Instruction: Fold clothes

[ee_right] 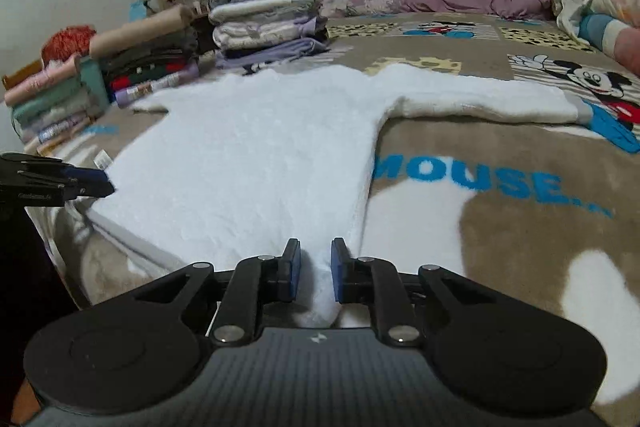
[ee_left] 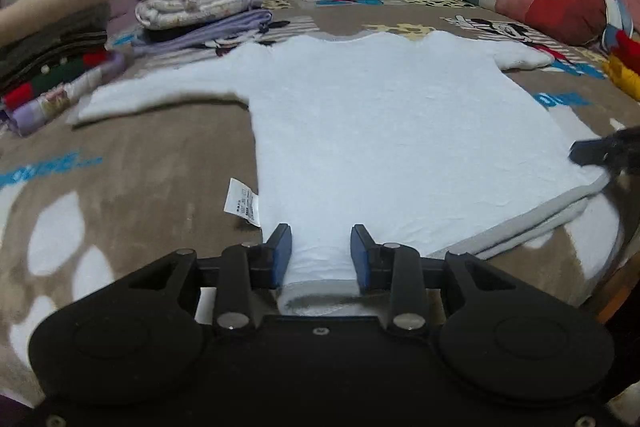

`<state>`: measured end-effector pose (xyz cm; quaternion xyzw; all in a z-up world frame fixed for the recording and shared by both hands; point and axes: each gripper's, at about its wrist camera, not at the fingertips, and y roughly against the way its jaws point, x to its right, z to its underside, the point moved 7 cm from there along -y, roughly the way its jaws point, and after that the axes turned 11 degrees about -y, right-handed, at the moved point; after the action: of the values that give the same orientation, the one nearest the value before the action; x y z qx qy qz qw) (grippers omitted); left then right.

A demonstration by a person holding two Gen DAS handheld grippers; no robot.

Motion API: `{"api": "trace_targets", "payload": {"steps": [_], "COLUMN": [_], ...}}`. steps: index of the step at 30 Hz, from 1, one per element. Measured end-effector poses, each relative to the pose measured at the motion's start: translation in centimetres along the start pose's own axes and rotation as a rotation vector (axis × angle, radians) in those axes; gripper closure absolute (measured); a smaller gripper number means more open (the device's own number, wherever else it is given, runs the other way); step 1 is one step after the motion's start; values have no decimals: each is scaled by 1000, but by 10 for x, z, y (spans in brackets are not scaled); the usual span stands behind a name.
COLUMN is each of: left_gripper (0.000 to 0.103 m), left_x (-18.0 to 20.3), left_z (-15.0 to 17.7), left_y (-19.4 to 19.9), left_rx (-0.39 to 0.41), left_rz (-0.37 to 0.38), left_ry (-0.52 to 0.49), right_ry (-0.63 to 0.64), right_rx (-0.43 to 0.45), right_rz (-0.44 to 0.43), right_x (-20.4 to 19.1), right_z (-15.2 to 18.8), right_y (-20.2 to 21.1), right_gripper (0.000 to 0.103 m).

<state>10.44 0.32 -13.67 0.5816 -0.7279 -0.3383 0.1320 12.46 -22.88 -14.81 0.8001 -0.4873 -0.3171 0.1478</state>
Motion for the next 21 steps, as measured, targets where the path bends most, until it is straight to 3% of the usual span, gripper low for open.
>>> {"api": "trace_targets", "payload": {"steps": [3, 5, 7, 10, 13, 17, 21], "left_gripper": [65, 64, 62, 52, 37, 34, 34], "left_x": [2, 4, 3, 0, 3, 12, 33], "left_z": [-1, 5, 3, -2, -11, -29, -60], "left_y": [8, 3, 5, 12, 20, 20, 9], "left_rx": [-10, -47, -55, -33, 6, 34, 54], "left_rz": [6, 22, 26, 31, 1, 12, 25], "left_ry": [28, 33, 37, 66, 52, 19, -63], "right_ry": [18, 35, 32, 18, -51, -170, -214], "right_rx": [36, -30, -36, -28, 34, 116, 139], "right_rz": [27, 59, 56, 52, 24, 14, -3], "right_x": [-7, -5, -5, -5, -1, 20, 30], "right_z": [3, 16, 14, 13, 4, -8, -15], "right_y": [8, 1, 2, 7, 21, 28, 22], "right_gripper": [85, 85, 85, 85, 85, 83, 81]}}
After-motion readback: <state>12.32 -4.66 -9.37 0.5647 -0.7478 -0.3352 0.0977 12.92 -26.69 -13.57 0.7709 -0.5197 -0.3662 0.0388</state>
